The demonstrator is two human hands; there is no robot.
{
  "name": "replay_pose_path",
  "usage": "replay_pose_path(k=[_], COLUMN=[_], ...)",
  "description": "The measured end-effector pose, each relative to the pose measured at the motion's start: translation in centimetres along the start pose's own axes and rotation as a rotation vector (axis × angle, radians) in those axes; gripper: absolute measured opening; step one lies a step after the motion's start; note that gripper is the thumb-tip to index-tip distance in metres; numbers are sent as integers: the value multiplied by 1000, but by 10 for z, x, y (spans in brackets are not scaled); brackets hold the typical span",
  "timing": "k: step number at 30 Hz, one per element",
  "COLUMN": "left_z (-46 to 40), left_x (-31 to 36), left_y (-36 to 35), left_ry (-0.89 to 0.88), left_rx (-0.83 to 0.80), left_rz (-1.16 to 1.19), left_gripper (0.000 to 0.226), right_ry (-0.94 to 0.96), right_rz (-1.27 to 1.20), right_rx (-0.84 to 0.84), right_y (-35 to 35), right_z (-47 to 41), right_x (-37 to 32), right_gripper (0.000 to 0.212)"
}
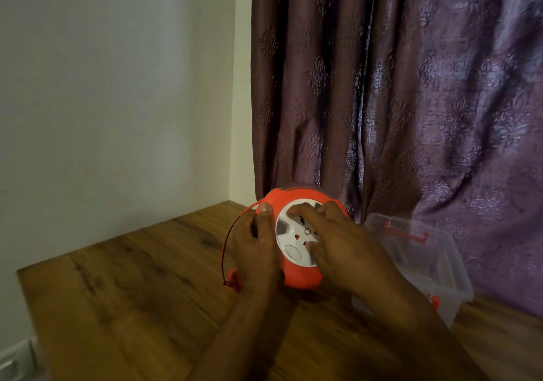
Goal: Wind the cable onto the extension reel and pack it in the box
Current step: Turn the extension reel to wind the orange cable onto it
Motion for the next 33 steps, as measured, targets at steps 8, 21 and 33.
replay_pose_path(k=[8, 21, 33], left_z=[-1, 0, 1], left_x=[-5, -3, -1], left_y=[0, -1, 0], left_ry=[57, 67, 56], left_rx=[-9, -23, -11], left_rz=[26, 35, -15], left_gripper=[21, 28, 26], right_ry=[9, -8, -136], right_rz=[81, 172, 148], right_rx=[-208, 0, 82], right_y=[-13, -2, -6], right_z=[5, 4, 6], right_x=[0, -3, 12], right_gripper=[69, 69, 71])
Point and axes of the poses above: each hand's wrist, its own z-axis away from the middle knuckle, its own y-axis out of the back of the hand, x = y × z, the point moved 9 cm from there along -z, towards the middle knuckle, and after that the axes turned 14 degrees about y, right-handed, at the moved point
